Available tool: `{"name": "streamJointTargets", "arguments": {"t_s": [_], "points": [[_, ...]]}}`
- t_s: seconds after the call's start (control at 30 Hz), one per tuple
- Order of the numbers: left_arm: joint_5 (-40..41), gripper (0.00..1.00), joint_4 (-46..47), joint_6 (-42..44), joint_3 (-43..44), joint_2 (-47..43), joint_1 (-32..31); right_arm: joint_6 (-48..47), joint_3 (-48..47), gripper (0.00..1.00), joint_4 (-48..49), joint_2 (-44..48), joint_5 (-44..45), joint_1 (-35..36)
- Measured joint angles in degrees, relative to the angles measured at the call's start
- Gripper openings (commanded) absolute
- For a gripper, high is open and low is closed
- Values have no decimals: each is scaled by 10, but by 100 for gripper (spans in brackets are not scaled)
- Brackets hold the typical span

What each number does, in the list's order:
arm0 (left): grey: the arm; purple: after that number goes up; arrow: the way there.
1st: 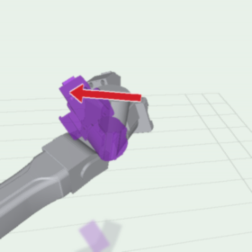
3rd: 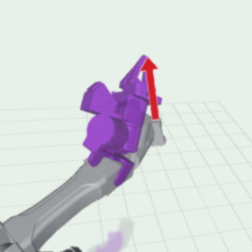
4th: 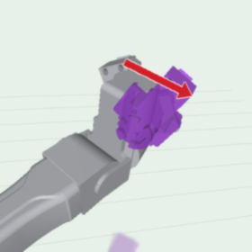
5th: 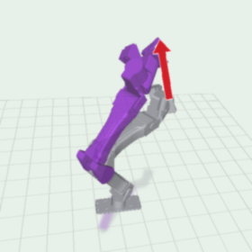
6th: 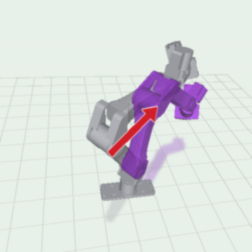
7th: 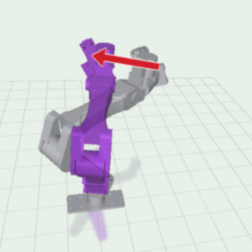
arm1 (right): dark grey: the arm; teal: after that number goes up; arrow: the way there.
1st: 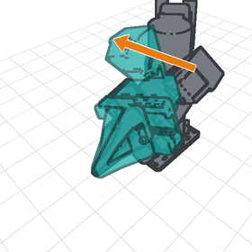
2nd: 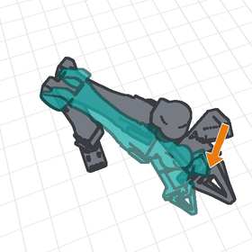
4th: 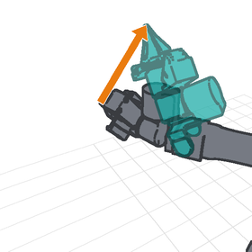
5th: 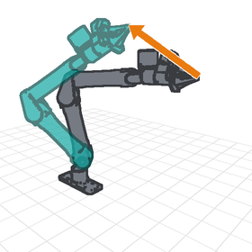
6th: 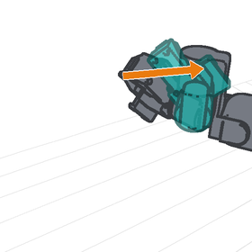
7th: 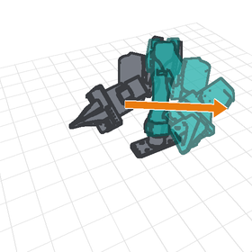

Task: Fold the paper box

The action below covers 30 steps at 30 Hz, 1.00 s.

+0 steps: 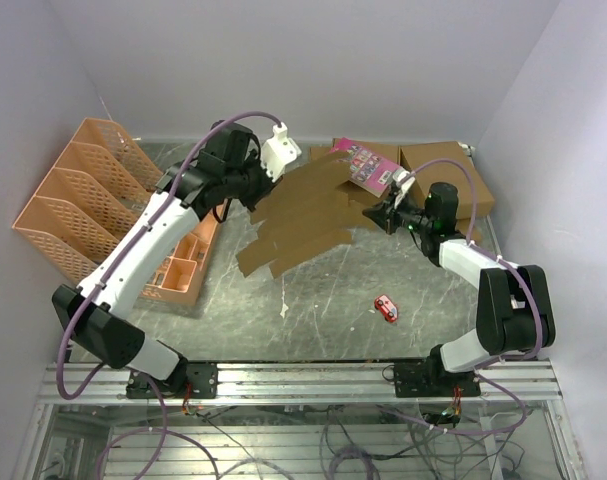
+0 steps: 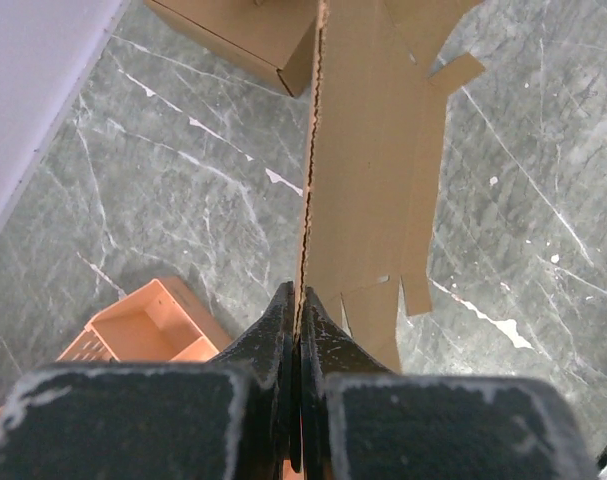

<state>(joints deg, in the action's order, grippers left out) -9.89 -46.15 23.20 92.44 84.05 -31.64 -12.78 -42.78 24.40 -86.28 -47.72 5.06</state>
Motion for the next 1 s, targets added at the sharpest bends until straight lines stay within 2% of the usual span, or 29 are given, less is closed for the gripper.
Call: {"name": "streamJointTargets", "arguments": {"t_s": [0.17,0.3,0.5,0.7,1.0], "points": [[-25,7,16,4,-15,-1,0,32,23,0,61,0,23,9],[-60,7,47,4,-83,-20,-3,47,82,0,118,0,41,18],[-85,7,84,4,-170,-64,-31,57,121,0,164,0,44,19],[-110,7,91,8,-210,-103,-44,50,137,0,177,14,31,19],[-151,7,89,8,-223,-101,-59,14,155,0,166,42,-3,17]]}}
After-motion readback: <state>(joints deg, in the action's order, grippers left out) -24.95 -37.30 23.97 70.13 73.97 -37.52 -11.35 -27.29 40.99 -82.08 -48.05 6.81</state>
